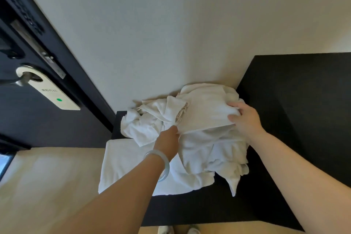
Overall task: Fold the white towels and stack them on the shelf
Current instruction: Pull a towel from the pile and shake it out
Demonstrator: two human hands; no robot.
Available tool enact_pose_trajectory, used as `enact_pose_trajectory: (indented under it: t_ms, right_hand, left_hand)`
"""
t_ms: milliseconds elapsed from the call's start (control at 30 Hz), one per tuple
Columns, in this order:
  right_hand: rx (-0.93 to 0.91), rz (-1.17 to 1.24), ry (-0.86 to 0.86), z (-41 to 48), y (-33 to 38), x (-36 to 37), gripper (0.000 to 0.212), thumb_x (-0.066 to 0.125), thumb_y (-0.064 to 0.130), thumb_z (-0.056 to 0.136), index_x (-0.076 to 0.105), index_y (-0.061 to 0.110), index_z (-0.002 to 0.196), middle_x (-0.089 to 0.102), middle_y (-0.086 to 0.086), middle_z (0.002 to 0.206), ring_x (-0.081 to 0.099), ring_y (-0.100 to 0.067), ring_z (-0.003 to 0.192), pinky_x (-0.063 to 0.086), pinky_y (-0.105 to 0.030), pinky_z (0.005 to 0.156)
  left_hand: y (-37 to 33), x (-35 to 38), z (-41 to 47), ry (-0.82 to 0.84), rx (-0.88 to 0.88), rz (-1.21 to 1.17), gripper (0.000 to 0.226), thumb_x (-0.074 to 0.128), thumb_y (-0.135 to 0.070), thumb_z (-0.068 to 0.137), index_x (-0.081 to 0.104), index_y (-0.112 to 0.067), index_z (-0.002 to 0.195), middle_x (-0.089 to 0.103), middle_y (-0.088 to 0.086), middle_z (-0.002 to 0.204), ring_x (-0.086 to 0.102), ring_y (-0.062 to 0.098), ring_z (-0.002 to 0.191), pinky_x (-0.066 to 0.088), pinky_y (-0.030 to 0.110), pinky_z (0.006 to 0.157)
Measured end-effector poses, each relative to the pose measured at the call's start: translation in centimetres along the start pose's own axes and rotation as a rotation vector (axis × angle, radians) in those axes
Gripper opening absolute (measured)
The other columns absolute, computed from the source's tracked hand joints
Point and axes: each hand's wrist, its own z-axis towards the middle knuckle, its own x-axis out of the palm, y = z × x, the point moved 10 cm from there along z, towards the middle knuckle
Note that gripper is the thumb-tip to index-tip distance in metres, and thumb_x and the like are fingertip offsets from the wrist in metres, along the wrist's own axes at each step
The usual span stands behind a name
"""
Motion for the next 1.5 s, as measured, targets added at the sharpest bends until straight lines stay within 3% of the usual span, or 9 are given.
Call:
enact_pose_trajectory:
  t_ms: [167, 333, 400, 567, 900, 1033, 1267, 1400, 1500]
  right_hand:
    - [-0.059, 0.246, -0.036, -0.7, 8.2, -5.9, 0.031, 0.060, -0.005, 0.091, 0.070, 0.022, 0.102, 0.064, -0.002, 0.118, 0.060, -0.014, 0.101, 0.050, -0.023, 0.077]
    - [-0.202, 0.257, 0.248, -2.0, 16.1, -7.1, 0.039, 0.074, 0.013, 0.086, 0.067, 0.025, 0.123, 0.069, 0.004, 0.116, 0.064, -0.013, 0.111, 0.052, -0.024, 0.090]
    - [-0.226, 0.208, 0.301, -2.3, 18.2, -7.4, 0.044, 0.081, 0.027, 0.080, 0.065, 0.028, 0.122, 0.072, 0.006, 0.109, 0.067, -0.012, 0.102, 0.056, -0.023, 0.080]
    - [-0.220, 0.380, -0.056, 0.3, 20.9, -16.8, 0.022, 0.079, 0.014, 0.084, 0.060, 0.026, 0.085, 0.067, 0.001, 0.085, 0.067, -0.016, 0.078, 0.055, -0.026, 0.048]
    - [-0.186, 0.590, 0.039, 2.5, 20.7, -31.1, 0.035, 0.078, -0.002, 0.080, 0.063, -0.003, 0.112, 0.069, -0.019, 0.105, 0.072, -0.031, 0.086, 0.062, -0.040, 0.061]
    - [-0.163, 0.671, 0.048, 2.8, 19.4, -33.5, 0.037, 0.079, 0.000, 0.079, 0.064, 0.000, 0.112, 0.070, -0.018, 0.106, 0.071, -0.031, 0.090, 0.061, -0.039, 0.062]
    - [-0.140, 0.852, -0.070, 3.3, 16.8, -39.4, 0.029, 0.080, 0.003, 0.077, 0.064, 0.007, 0.101, 0.069, -0.014, 0.102, 0.071, -0.025, 0.087, 0.060, -0.033, 0.059]
    - [-0.163, 0.901, -0.209, 3.1, 16.9, -45.3, 0.041, 0.080, 0.003, 0.079, 0.062, -0.002, 0.116, 0.067, -0.017, 0.109, 0.070, -0.027, 0.093, 0.063, -0.035, 0.065]
    - [-0.262, 0.927, -0.325, 2.0, 18.3, -51.6, 0.024, 0.079, 0.004, 0.081, 0.064, -0.001, 0.099, 0.068, -0.013, 0.099, 0.070, -0.020, 0.076, 0.062, -0.029, 0.062]
  left_hand:
    - [-9.6, -9.1, 0.7, -0.109, 0.123, -0.454, 0.014, 0.046, -0.018, 0.101, 0.056, -0.012, 0.108, 0.055, 0.004, 0.081, 0.058, 0.026, 0.076, 0.058, 0.048, 0.071]
    - [-23.5, -16.2, -0.9, -0.098, 0.366, -0.595, 0.007, 0.049, -0.019, 0.101, 0.055, -0.017, 0.098, 0.064, 0.021, 0.104, 0.064, 0.040, 0.096, 0.057, 0.055, 0.078]
    - [-28.6, -17.2, -2.1, -0.057, 0.430, -0.635, 0.007, 0.052, -0.017, 0.100, 0.057, -0.017, 0.096, 0.067, 0.021, 0.103, 0.066, 0.038, 0.096, 0.057, 0.053, 0.080]
    - [-36.1, -17.8, -3.9, -0.070, 0.545, -0.593, 0.013, 0.064, -0.020, 0.093, 0.065, -0.017, 0.106, 0.070, 0.007, 0.109, 0.066, 0.021, 0.099, 0.054, 0.032, 0.084]
    - [-37.7, -2.1, -4.8, -0.006, 0.189, -0.247, 0.079, 0.073, -0.049, 0.082, 0.034, -0.021, 0.144, 0.046, 0.000, 0.142, 0.051, 0.018, 0.124, 0.043, 0.028, 0.096]
    - [-38.0, 2.2, -4.8, -0.033, 0.086, -0.106, 0.072, 0.059, -0.045, 0.094, 0.025, -0.018, 0.150, 0.037, 0.005, 0.151, 0.046, 0.023, 0.132, 0.040, 0.032, 0.107]
    - [-37.9, -1.9, -3.7, -0.251, 0.134, -0.237, 0.025, 0.047, -0.032, 0.102, 0.066, -0.015, 0.105, 0.062, -0.001, 0.090, 0.055, 0.012, 0.077, 0.039, 0.020, 0.072]
    - [-44.3, -9.3, -4.3, -0.420, 0.312, -0.291, 0.035, 0.051, -0.027, 0.101, 0.054, -0.013, 0.069, 0.046, -0.004, 0.058, 0.039, 0.011, 0.052, 0.030, 0.021, 0.048]
    - [-52.5, -14.7, -7.1, -0.509, 0.490, -0.319, 0.037, 0.054, -0.020, 0.098, 0.046, -0.014, 0.063, 0.039, -0.004, 0.055, 0.031, 0.012, 0.050, 0.026, 0.018, 0.042]
